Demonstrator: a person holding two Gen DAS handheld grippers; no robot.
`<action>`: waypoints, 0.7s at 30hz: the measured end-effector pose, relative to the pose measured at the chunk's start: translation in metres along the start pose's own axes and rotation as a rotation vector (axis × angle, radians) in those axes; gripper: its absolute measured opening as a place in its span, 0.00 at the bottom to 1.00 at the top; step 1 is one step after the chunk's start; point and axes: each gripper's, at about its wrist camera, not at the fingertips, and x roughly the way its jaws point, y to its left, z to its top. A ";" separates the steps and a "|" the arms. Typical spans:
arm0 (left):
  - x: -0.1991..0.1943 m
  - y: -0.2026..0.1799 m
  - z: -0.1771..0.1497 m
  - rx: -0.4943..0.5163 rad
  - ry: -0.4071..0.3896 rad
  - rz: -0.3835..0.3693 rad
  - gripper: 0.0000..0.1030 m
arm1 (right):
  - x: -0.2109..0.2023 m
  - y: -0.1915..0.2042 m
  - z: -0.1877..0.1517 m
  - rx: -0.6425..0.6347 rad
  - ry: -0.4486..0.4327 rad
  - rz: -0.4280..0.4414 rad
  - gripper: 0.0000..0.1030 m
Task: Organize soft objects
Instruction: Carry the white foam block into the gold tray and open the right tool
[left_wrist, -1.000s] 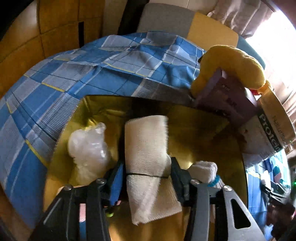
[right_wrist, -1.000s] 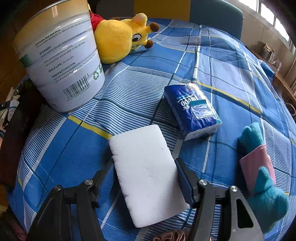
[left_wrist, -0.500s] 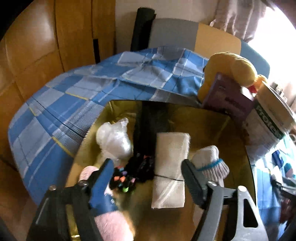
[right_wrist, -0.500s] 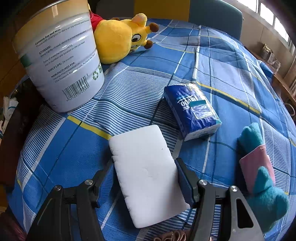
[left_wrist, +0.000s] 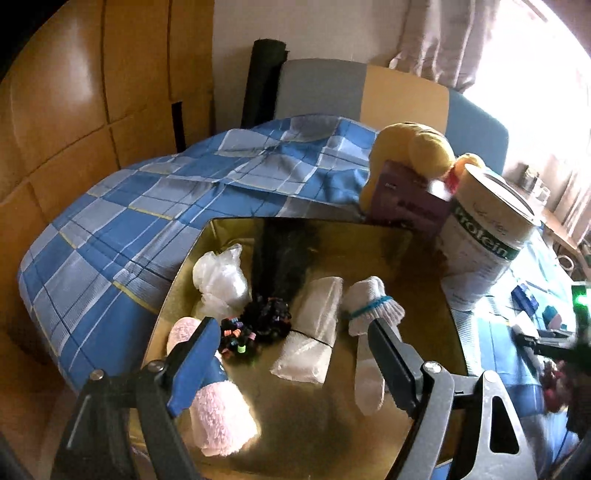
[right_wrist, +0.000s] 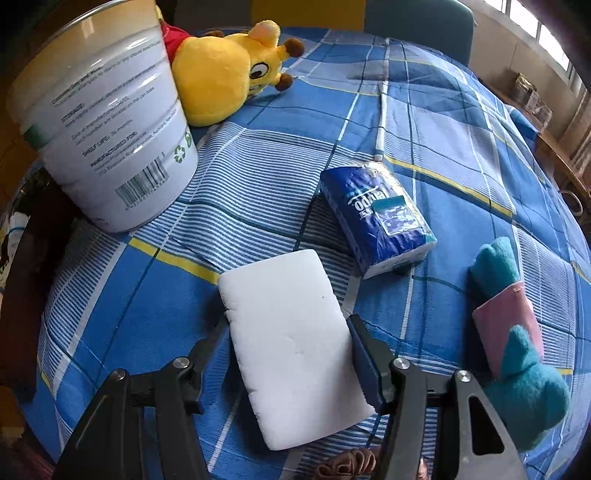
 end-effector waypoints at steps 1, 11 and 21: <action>-0.001 0.000 -0.001 0.003 0.002 -0.004 0.80 | -0.001 0.000 0.002 0.011 -0.001 0.005 0.58; -0.011 0.006 -0.011 0.000 -0.006 -0.035 0.80 | -0.034 0.004 0.045 0.063 -0.086 0.003 0.58; -0.020 0.004 -0.016 0.023 -0.016 -0.060 0.80 | -0.082 0.000 0.125 0.116 -0.237 -0.079 0.58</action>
